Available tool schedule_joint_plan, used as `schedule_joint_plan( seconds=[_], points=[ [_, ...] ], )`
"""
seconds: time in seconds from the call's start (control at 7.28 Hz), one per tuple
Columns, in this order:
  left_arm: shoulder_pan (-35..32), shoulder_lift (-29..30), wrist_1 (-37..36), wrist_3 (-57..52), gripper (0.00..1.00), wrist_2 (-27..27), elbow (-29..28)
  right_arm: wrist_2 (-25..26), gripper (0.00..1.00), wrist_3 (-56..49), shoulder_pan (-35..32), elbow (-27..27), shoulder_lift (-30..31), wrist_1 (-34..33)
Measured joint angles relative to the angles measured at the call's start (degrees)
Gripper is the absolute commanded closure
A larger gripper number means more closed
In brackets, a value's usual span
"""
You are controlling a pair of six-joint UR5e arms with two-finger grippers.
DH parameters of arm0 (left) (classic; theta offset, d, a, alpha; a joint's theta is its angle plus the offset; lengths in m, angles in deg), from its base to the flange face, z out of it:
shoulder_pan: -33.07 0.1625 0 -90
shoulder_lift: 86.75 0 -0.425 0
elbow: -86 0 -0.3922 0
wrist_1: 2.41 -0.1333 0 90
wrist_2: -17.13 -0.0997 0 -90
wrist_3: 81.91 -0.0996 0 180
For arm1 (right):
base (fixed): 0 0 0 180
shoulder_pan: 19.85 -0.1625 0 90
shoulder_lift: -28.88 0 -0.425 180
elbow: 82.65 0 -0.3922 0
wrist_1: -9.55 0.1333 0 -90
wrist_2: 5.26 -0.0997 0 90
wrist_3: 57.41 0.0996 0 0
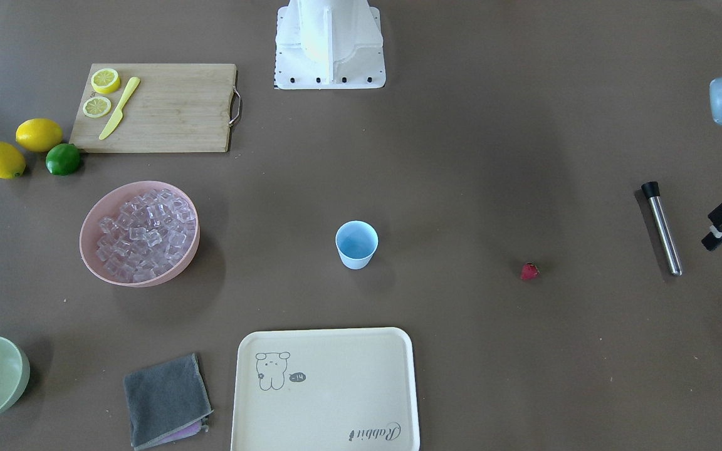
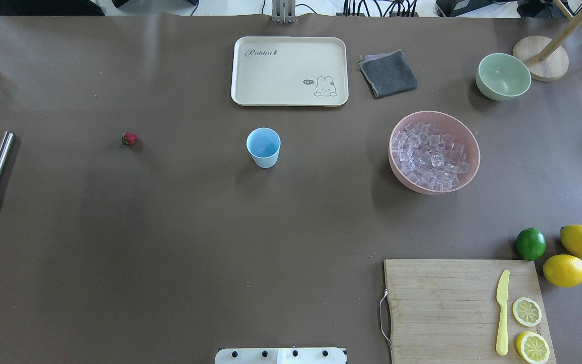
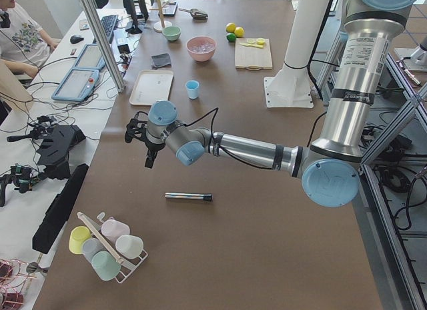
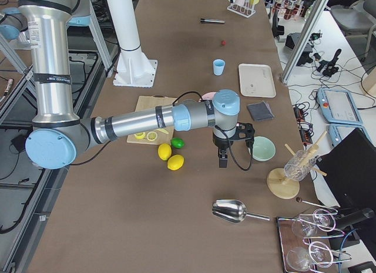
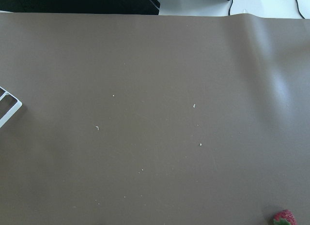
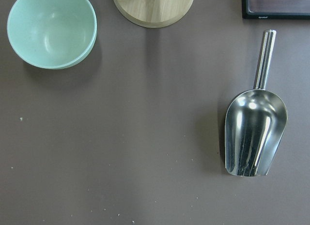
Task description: Mash ice and strawberries in cup
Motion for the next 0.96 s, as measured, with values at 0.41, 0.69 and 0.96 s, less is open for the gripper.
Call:
schedule_joint_plan(
  seconds=[0.41,0.69,0.96],
  points=[
    [0.11,-0.19,0.09,-0.07,0.03,-0.39,-0.29,-0.63,0.02,0.60,0.17,0.48,-0.81,0.00],
    [0.15,-0.11,0.15,-0.08,0.03,-0.44,-0.29,-0.75,0.03,1.36,1.66,1.09,-1.90,0.05],
    [0.19,-0.12,0.31,-0.08,0.03,-0.39,-0.39,-0.15,0.03,8.96,7.07,2.11,-7.00,0.03]
  ],
)
